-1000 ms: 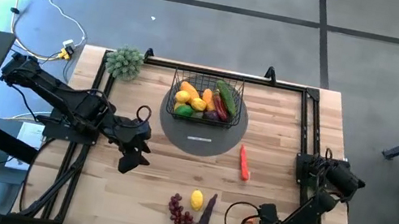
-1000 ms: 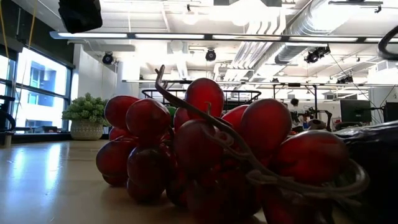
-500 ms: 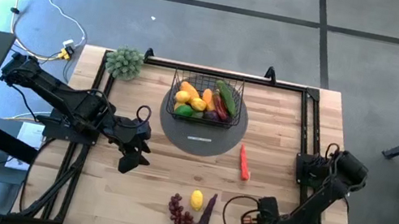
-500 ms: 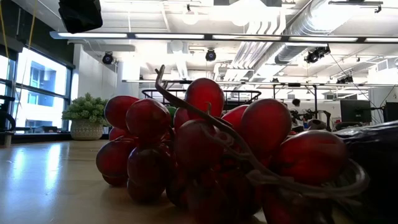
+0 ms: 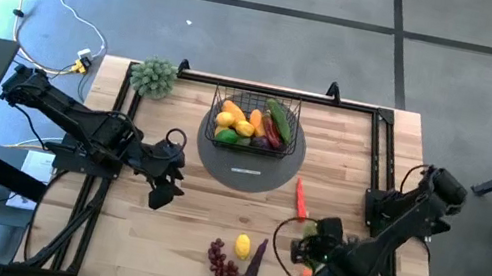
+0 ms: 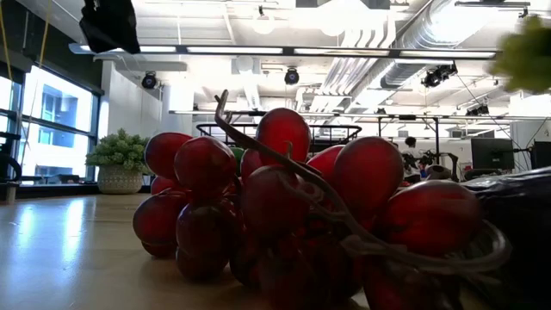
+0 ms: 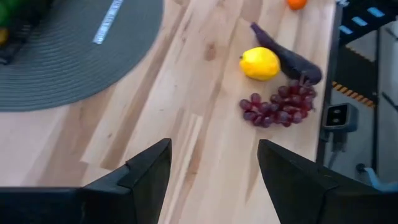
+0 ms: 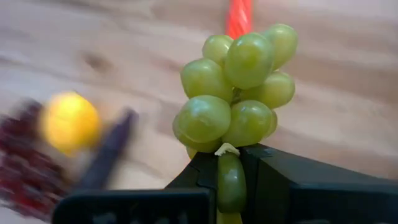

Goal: Build produce basket
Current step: Put the green grapes into the black wire basket

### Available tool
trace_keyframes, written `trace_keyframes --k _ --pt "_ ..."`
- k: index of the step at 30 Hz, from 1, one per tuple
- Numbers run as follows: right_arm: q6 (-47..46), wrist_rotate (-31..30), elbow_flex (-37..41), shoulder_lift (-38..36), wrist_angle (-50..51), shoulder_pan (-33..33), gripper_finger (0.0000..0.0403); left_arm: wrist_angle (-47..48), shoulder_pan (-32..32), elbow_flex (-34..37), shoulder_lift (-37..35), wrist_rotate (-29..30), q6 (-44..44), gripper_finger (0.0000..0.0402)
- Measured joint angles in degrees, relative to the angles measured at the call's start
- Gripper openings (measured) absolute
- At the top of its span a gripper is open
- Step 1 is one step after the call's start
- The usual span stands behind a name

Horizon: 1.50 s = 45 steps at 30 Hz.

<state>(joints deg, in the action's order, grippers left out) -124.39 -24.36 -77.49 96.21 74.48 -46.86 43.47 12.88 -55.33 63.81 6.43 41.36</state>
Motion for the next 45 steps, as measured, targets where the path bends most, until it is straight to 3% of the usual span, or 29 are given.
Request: trace_keyframes --k 5,13,29,45 --pt "5.7 -6.9 0.0 -3.8 -0.4 4.0 0.0001 1.5 -0.2 0.0 0.0 2.9 -1.6 0.0227" --pt "21.6 -10.7 0.0 -8.0 -4.2 14.4 0.0003 1.8 -2.9 0.0 0.0 8.0 -6.3 0.0227" --pt "59.6 -6.8 -0.1 -10.6 -26.7 38.1 0.0002 1.4 -13.9 0.0 0.0 14.6 -13.4 0.0227" --pt "78.8 -2.8 -0.1 -10.6 -39.0 54.5 0.0002 -1.4 -25.3 0.0 0.0 14.6 -26.8 0.0227"
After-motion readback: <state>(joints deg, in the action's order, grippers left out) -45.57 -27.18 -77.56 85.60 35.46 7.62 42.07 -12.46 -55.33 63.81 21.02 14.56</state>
